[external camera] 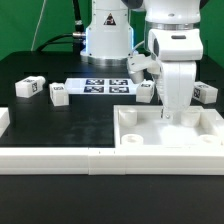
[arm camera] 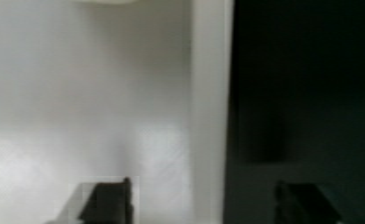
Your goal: Assemble one leg
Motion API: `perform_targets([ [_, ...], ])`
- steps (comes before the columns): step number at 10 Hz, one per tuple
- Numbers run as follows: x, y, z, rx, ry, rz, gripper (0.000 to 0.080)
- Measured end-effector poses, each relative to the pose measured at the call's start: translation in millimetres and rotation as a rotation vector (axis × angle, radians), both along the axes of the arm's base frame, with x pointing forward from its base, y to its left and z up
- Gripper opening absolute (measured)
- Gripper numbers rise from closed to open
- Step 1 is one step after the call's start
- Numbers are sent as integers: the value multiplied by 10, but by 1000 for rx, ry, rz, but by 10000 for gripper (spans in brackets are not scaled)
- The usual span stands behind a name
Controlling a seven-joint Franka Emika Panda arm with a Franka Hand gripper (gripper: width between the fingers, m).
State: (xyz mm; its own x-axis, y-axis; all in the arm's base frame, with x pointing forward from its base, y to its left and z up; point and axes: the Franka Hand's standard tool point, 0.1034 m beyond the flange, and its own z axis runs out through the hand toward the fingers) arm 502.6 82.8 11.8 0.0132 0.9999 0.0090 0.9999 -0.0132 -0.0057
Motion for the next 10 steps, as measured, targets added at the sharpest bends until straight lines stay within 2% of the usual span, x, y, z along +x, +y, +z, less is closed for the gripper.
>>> perform_targets([
  [1,-1,0,-1,0,0,0,605],
  [4,-1,-1,-2,0,0,0,645],
  [7,-6,-1,-3,0,1,0,649],
  [8,-70,-1,42,1,-6,-46,649],
  [10,-326,103,256,-15,-6,-198,649],
])
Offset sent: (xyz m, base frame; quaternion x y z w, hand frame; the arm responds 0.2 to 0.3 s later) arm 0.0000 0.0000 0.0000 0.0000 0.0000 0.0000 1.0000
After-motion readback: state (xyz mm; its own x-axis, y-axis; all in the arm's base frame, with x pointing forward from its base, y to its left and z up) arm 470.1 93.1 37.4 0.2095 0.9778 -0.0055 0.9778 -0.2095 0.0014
